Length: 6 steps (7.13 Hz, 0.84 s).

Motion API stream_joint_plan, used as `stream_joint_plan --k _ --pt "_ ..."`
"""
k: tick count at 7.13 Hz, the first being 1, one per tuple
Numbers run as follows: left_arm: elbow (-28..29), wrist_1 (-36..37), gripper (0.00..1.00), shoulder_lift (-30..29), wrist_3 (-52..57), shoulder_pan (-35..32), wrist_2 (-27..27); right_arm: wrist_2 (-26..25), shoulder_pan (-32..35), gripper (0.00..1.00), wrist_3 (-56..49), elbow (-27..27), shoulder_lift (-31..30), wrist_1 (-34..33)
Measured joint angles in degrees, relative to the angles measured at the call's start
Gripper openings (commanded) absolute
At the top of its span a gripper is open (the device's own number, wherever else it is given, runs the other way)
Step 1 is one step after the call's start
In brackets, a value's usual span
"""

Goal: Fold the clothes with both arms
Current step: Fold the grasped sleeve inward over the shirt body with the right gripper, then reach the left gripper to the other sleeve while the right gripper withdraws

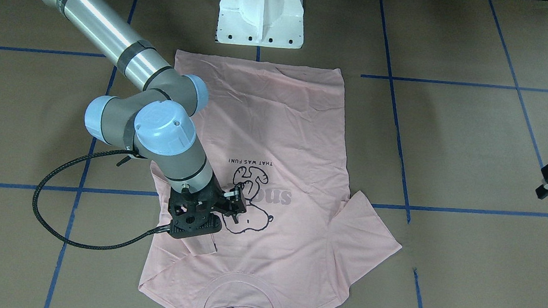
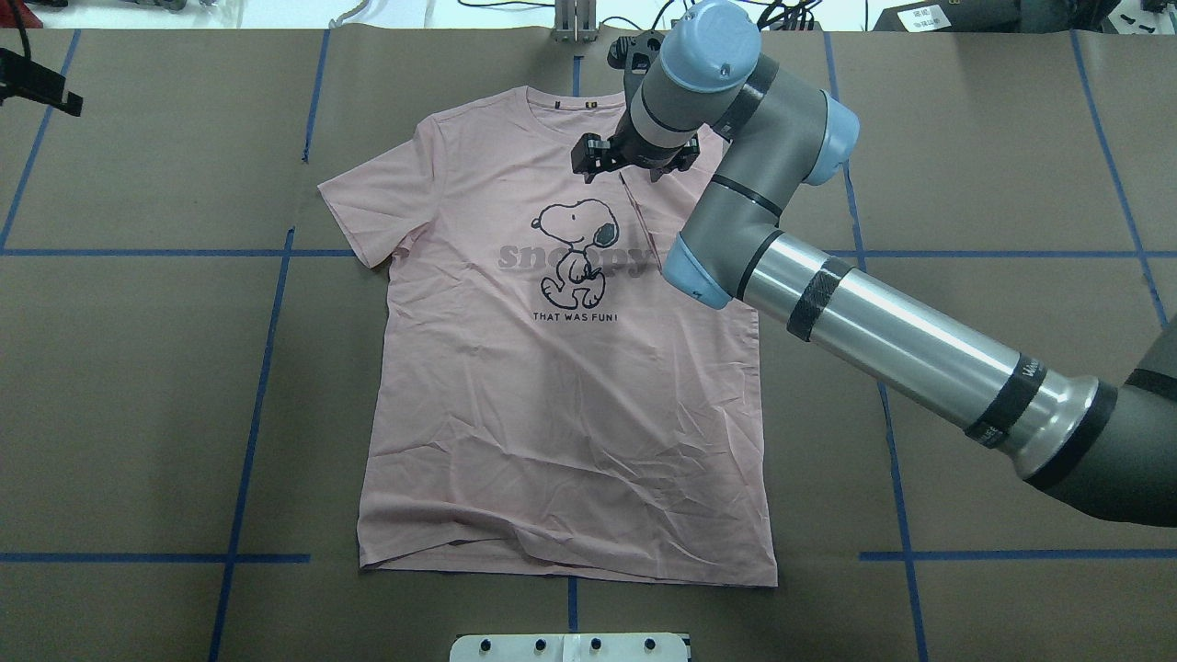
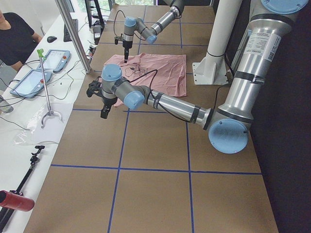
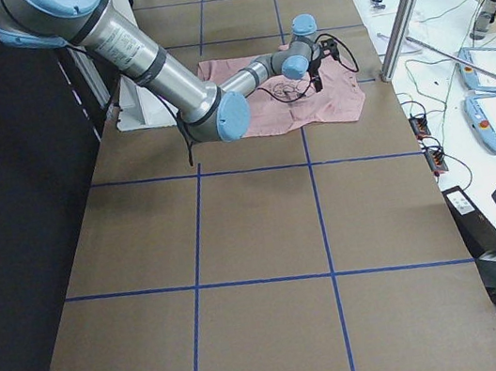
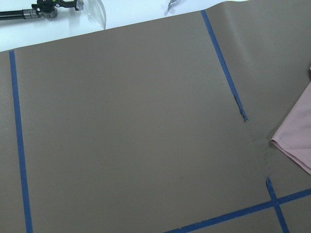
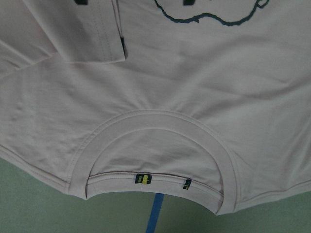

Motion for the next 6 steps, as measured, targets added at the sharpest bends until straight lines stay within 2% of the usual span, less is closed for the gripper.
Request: stream_joint_plan --k 2,3,5,6 --pt "0.76 -0.3 1.0 -3.97 -18.35 10.08 8.8 5.11 2.3 1.0 2.7 11.38 -2.19 -16.68" --pt "2.69 -0.68 1.0 -6.45 -25.12 14.98 14.16 7.79 4.03 1.0 3.02 17.97 -5.91 -22.01" --pt "11.03 -5.96 0.97 -11.53 -33.47 20.62 22.06 12.89 7.64 1.0 2.66 28.8 -16.1 -25.15" --pt "15.88 -10.07 0.96 -13.28 -34.81 21.71 23.77 13.9 8.52 1.0 2.56 31.63 -19.18 -25.45"
